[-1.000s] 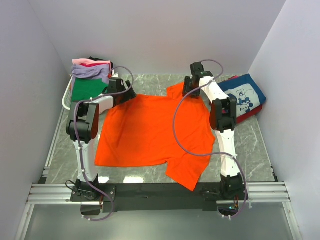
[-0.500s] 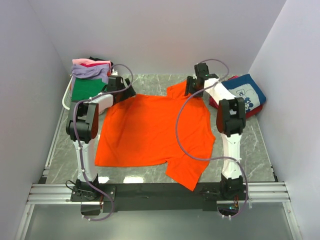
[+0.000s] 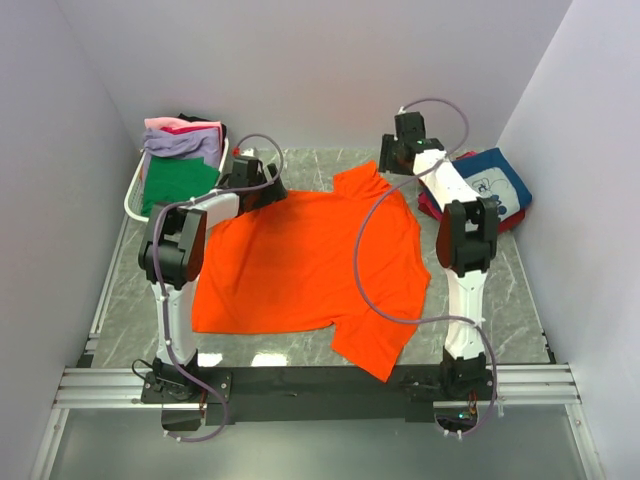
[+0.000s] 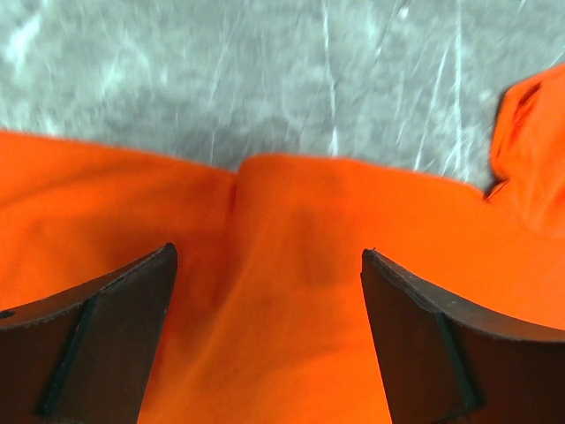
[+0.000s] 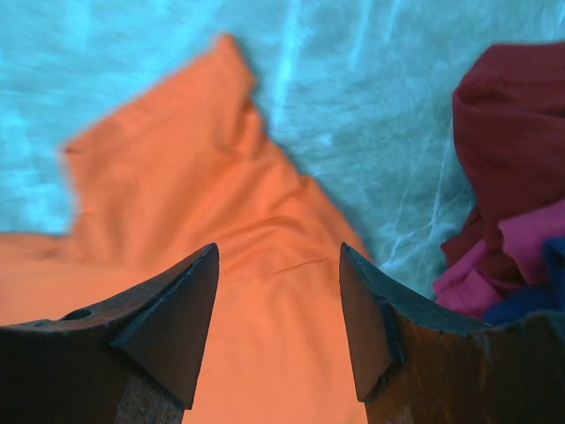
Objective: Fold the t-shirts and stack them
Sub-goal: Flatten the tshirt out
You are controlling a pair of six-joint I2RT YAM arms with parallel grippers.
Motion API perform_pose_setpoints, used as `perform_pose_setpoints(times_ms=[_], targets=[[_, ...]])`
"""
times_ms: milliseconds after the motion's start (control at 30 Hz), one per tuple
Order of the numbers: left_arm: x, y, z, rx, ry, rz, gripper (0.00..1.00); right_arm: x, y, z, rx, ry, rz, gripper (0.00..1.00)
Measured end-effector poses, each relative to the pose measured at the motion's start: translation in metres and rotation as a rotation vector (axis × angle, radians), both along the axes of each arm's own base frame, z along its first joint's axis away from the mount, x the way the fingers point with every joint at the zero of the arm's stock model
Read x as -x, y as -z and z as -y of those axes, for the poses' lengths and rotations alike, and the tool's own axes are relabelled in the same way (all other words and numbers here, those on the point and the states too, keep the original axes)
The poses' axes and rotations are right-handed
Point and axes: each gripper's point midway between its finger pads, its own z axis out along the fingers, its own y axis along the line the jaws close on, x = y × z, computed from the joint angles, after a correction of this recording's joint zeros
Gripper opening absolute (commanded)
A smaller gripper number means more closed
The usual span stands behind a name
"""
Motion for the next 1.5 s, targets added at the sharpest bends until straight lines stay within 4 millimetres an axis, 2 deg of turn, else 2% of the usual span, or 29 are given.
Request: perform_pose_setpoints(times_ms=[100, 233, 467, 733, 833, 933, 1200, 1500], targets=[[0.007, 0.008, 0.001, -0.007, 0.005, -0.017, 0.91, -0.001, 0.037, 0.009, 0.041, 0.013, -0.066, 0.64], [0.01, 0.007, 0.0, -0.007, 0.007, -0.017, 0.91, 0.006, 0.068, 0.02, 0.076, 0.024, -0.142, 0.64], [0.014, 0.007, -0.001, -0.007, 0.008, -0.016, 0.91, 0.006, 0.07, 0.03, 0.091, 0.029, -0.149, 0.63], [0.02, 0.003, -0.002, -0.014, 0.013, -0.019, 0.92, 0.013, 0.084, 0.03, 0.095, 0.0, -0.204, 0.59], [0.022, 0.002, -0.004, -0.025, 0.02, -0.022, 0.92, 0.016, 0.087, 0.028, 0.082, -0.017, -0.218, 0.52], [0.025, 0.005, -0.006, -0.038, 0.021, -0.037, 0.92, 0.018, 0.09, 0.026, 0.067, -0.035, -0.234, 0.34], [0.026, 0.006, -0.01, -0.053, 0.023, -0.043, 0.92, 0.015, 0.091, 0.023, 0.05, -0.06, -0.238, 0.02], [0.025, 0.005, -0.018, -0.058, 0.016, -0.061, 0.92, 0.003, 0.095, 0.03, 0.046, -0.039, -0.242, 0.0]])
